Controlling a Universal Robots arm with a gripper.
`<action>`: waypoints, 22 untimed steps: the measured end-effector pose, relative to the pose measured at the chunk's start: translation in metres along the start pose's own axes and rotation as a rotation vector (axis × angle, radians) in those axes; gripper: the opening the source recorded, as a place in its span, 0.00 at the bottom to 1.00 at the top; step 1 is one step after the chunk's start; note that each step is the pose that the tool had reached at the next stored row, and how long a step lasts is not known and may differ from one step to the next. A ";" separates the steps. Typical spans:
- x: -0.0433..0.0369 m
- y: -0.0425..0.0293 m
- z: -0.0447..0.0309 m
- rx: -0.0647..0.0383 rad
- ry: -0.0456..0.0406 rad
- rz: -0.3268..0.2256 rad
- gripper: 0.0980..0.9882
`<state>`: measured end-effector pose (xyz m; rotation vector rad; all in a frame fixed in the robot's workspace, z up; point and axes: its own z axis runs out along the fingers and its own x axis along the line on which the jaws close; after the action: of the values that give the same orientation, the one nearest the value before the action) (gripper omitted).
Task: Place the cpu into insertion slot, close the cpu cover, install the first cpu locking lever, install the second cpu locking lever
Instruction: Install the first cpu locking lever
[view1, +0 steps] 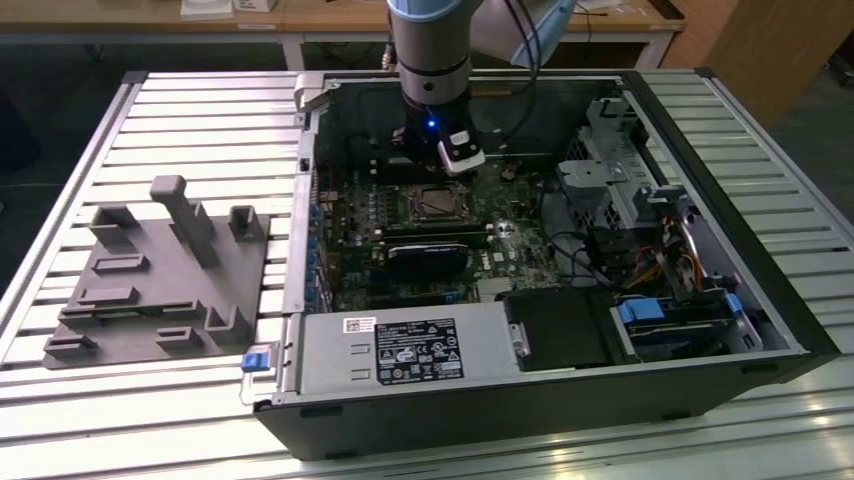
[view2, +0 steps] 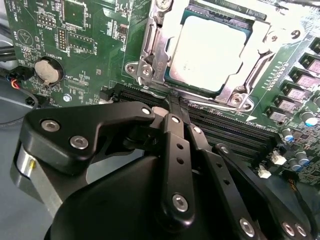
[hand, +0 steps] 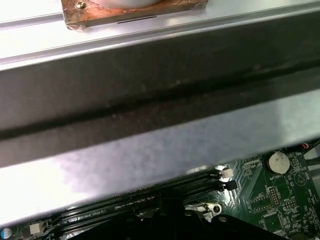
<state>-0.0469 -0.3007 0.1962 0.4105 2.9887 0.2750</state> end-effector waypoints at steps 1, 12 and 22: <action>0.0000 -0.0001 0.0003 0.001 -0.0005 0.001 0.01; 0.0004 -0.0004 0.0015 0.002 -0.0034 0.005 0.01; -0.0004 0.0015 -0.0075 0.001 -0.0057 0.009 0.01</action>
<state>-0.0471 -0.3007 0.2039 0.4240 2.9824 0.2725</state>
